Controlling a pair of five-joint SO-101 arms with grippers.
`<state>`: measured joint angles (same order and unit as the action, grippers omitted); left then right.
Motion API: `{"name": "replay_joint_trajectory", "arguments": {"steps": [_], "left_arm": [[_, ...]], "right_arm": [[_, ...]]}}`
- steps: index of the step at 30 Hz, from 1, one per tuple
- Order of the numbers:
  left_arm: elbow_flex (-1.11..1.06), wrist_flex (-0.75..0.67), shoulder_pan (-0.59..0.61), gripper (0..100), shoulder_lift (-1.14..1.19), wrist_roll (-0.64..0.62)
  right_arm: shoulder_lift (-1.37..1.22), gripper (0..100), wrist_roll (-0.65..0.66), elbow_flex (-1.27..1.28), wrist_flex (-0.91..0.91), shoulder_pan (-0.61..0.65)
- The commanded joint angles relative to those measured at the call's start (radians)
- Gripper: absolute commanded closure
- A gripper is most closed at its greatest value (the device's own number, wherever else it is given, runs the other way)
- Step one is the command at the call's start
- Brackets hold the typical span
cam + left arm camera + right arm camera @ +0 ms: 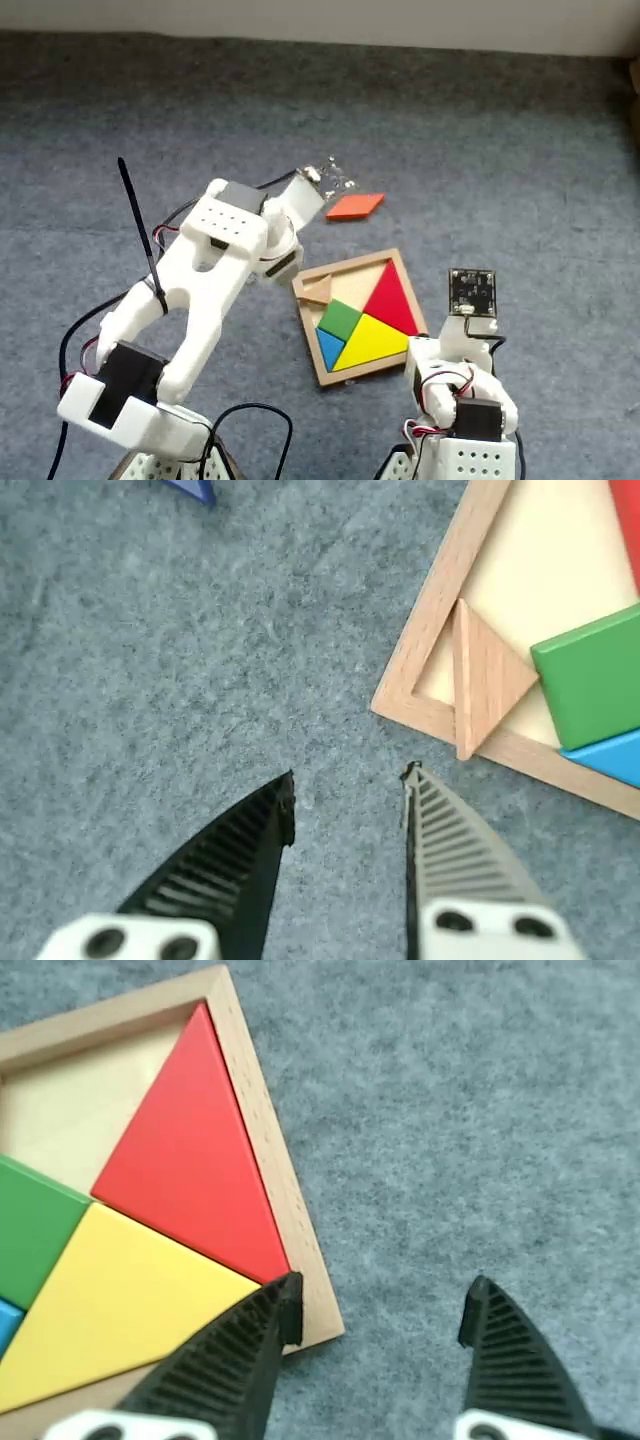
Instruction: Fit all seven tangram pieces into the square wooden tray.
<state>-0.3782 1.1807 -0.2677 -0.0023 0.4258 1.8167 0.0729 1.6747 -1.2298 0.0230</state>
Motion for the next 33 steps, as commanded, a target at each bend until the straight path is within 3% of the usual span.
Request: {"name": "replay_joint_trajectory", "arguments": {"steps": [1, 8, 19, 28, 33], "left_arm": [[-0.073, -0.058, -0.012, 82, -0.036, 0.009], [-0.24, -0.265, -0.074, 82, -0.036, 0.006], [-0.131, -0.261, -0.188, 83, -0.048, -0.018], [0.108, -0.123, -0.3, 83, -0.041, -0.057], [0.136, -0.098, -0.32, 83, -0.038, -0.057]], "right_arm": [[0.008, 74.6, 0.011, 0.104, -0.007, -0.01], [0.008, 74.6, 0.011, 0.104, -0.007, -0.01], [0.008, 74.6, 0.011, 0.104, -0.007, -0.01], [0.008, 74.6, 0.011, 0.104, -0.007, -0.01], [0.008, 74.6, 0.011, 0.104, -0.007, -0.01]]}}
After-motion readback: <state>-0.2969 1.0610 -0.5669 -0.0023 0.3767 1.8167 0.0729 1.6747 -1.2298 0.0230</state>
